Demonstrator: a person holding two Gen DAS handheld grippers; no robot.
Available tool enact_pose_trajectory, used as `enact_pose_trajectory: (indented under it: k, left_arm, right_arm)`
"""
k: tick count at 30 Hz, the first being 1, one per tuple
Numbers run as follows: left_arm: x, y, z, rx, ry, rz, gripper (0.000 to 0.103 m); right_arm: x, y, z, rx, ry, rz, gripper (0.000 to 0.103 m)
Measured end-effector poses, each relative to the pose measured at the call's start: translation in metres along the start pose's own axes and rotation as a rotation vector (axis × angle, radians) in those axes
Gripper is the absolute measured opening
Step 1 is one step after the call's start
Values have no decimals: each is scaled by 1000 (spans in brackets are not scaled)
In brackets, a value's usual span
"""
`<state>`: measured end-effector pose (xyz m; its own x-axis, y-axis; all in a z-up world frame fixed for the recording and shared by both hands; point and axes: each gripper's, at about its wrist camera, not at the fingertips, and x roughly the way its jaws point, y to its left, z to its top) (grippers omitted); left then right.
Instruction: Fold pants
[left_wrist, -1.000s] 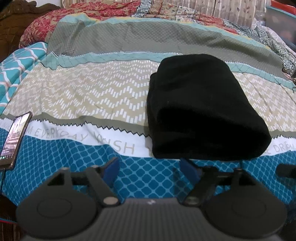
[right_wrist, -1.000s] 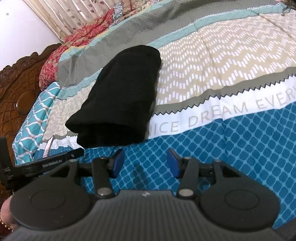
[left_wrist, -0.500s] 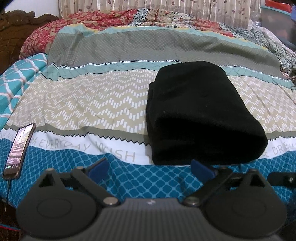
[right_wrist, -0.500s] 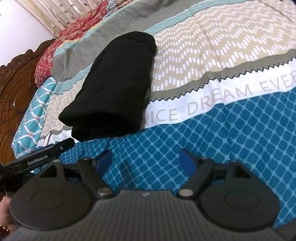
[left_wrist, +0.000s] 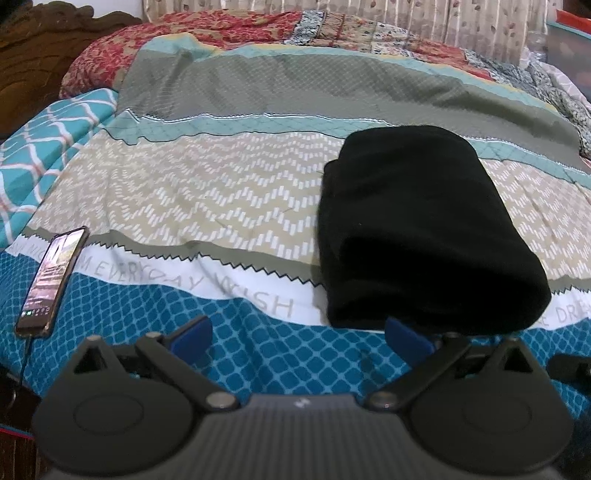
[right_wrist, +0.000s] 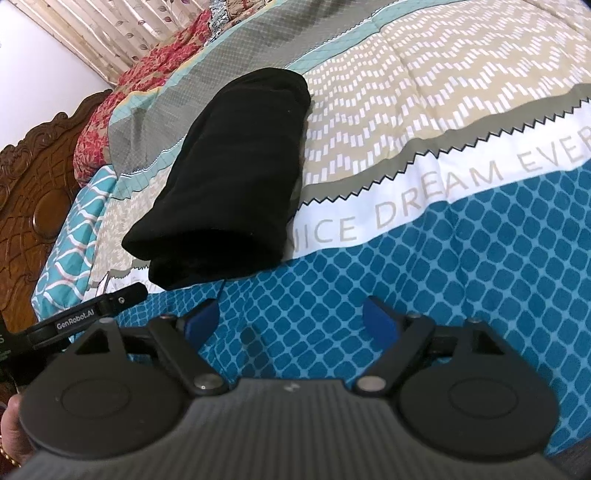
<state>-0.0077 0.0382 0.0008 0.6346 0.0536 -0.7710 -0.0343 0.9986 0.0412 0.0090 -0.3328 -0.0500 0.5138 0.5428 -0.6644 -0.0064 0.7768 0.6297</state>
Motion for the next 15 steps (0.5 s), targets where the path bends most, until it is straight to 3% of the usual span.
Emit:
enact_pose_trajectory:
  k: [15]
  left_arm:
    - [-5, 11, 5, 16, -27, 52, 103]
  right_arm:
    - [-1, 0, -1, -4, 7, 1, 88]
